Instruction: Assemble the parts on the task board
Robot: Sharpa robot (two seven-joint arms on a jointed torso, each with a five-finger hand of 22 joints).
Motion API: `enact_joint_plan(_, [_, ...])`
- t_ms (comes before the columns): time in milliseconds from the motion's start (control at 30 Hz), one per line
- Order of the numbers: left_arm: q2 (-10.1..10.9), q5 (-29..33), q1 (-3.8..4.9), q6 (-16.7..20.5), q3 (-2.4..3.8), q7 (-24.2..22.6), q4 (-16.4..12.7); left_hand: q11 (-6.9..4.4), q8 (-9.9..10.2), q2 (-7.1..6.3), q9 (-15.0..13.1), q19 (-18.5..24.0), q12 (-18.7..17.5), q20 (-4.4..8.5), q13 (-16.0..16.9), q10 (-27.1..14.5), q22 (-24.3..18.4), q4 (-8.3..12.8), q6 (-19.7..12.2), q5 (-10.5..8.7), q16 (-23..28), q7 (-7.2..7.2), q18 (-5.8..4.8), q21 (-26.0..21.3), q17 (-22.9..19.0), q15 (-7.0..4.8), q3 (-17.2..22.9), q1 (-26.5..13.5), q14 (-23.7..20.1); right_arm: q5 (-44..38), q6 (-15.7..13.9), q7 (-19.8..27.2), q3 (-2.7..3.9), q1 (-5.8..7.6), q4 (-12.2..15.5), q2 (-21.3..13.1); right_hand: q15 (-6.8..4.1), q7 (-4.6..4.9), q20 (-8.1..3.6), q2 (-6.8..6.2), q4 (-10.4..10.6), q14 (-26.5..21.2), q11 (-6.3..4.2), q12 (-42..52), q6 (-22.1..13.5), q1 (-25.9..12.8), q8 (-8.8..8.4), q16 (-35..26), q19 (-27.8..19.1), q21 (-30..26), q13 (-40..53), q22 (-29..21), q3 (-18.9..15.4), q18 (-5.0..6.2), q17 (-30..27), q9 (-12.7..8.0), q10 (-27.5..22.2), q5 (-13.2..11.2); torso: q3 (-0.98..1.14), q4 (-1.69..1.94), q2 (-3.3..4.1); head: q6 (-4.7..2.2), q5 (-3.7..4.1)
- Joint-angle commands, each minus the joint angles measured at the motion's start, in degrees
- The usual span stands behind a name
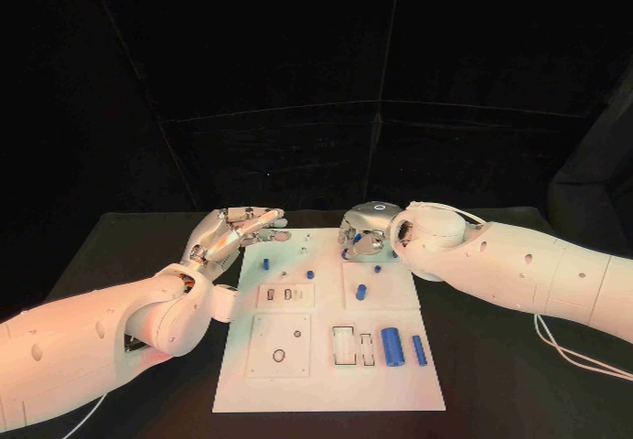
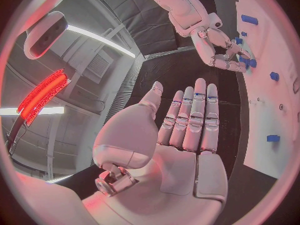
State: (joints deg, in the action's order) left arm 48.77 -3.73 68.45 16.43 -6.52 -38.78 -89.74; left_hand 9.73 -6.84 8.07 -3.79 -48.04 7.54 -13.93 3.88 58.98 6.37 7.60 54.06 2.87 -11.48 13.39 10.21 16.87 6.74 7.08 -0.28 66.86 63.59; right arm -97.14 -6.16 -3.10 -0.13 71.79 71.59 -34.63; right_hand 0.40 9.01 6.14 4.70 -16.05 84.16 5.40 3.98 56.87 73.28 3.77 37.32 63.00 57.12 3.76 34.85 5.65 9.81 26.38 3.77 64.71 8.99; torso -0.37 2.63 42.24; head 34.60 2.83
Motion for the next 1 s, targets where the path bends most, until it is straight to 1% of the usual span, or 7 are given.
enact_joint_plan(33, [-0.1,-0.3,0.15,-1.1,0.05,-1.7,-0.1,0.43,0.3,0.21,0.1,-0.3,-0.2,-0.09,-0.1,-0.1,-0.1,0.2,0.1,0.16,0.3,0.12,0.39,-0.4,0.0,0.24,0.0,-0.3,0.2,-0.7,1.7,0.1,0.04,0.14,-0.5,0.2,-0.38,-0.07,-0.09,0.05,-0.1,0.9,-0.13,0.2,0.0,-0.6,0.10,1.0,0.4,1.0,0.0,1.0,0.6,-0.35,0.6,0.1,0.3,-0.2,0.01,0.21,0.26,-0.01,0.12])
enact_joint_plan(233, [-0.1,-0.3,0.22,-1.3,0.05,-1.4,0.0,0.45,0.3,0.20,0.1,-0.3,-0.2,-0.10,-0.1,-0.1,-0.1,0.2,0.0,0.15,0.3,0.14,0.38,-0.4,0.0,0.26,0.0,-0.3,0.2,-0.7,2.1,0.4,0.03,0.13,-1.4,0.5,-0.37,-0.06,-0.07,0.10,-0.1,0.7,-0.13,0.2,0.2,-0.7,0.13,1.8,0.6,2.1,0.0,2.3,1.0,-0.52,1.1,0.1,0.4,-0.2,0.06,0.36,0.46,-0.14,-0.01])
enact_joint_plan(333, [0.0,-0.3,0.25,-1.3,0.05,-1.3,0.0,0.47,0.3,0.19,0.1,-0.3,-0.3,-0.11,-0.1,-0.1,-0.2,0.3,0.0,0.15,0.4,0.16,0.38,-0.5,0.0,0.27,0.0,-0.3,0.2,-0.5,2.1,0.6,0.03,0.13,-1.5,0.6,-0.38,-0.04,-0.05,0.29,0.0,0.6,-0.15,0.3,0.5,-0.7,0.21,2.8,1.0,3.2,0.1,3.7,1.4,-0.69,1.9,0.1,0.7,-0.2,0.07,0.32,0.51,-0.14,-0.03])
enact_joint_plan(533, [-0.1,-0.3,0.31,-1.4,0.05,-1.2,0.2,0.47,0.3,0.19,0.1,-0.3,-0.3,-0.11,-0.1,-0.2,-0.2,0.3,0.0,0.15,0.4,0.17,0.38,-0.5,0.0,0.28,0.0,-0.3,0.2,-0.2,2.3,1.1,0.03,0.13,-1.9,1.1,-0.55,-0.08,-0.13,0.88,0.2,1.0,-0.40,0.7,1.7,-1.1,0.54,8.3,3.0,6.8,0.2,8.6,2.5,-1.42,7.2,0.2,2.3,-0.4,0.09,0.30,0.54,0.14,-0.08])
enact_joint_plan(667, [-0.1,-0.3,0.37,-1.5,0.05,-1.1,0.2,0.48,0.3,0.19,0.1,-0.3,-0.3,-0.11,-0.1,-0.2,-0.2,0.3,0.0,0.15,0.4,0.17,0.38,-0.5,0.0,0.29,0.0,-0.3,0.2,-0.1,2.7,1.3,0.03,0.13,-2.2,1.4,-0.60,-0.07,-0.18,0.99,0.2,1.0,-0.50,0.8,2.3,-1.2,0.61,10.4,3.5,8.1,0.1,10.3,3.2,-1.66,9.0,0.2,2.9,-0.5,0.08,0.29,0.63,0.14,-0.10])
enact_joint_plan(833, [-0.2,-0.3,0.42,-1.5,0.05,-1.0,0.4,0.48,0.3,0.19,0.1,-0.3,-0.3,-0.11,-0.1,-0.2,-0.2,0.3,0.0,0.15,0.4,0.17,0.38,-0.5,0.0,0.29,0.0,-0.3,0.2,-0.1,3.3,1.4,0.02,0.12,-2.5,1.7,-0.63,-0.12,-0.19,0.99,0.3,1.0,-0.54,0.6,2.9,-1.5,0.54,13.5,4.4,10.1,0.1,13.0,4.1,-2.05,11.9,0.1,3.4,-0.8,0.10,0.34,0.66,0.47,-0.11])
enact_joint_plan(1000, [-0.3,-0.3,0.47,-1.6,0.05,-1.0,0.5,0.48,0.3,0.19,0.1,-0.3,-0.3,-0.11,-0.1,-0.2,-0.2,0.3,0.0,0.15,0.4,0.17,0.38,-0.5,0.0,0.29,0.0,-0.3,0.2,0.0,3.7,1.4,0.01,0.12,-2.7,1.8,-0.66,-0.13,-0.21,1.04,0.3,1.1,-0.63,0.6,3.4,-1.6,0.57,15.9,5.4,11.7,0.1,15.3,4.8,-2.39,14.3,0.2,3.8,-0.9,0.14,0.37,0.73,0.54,-0.05])
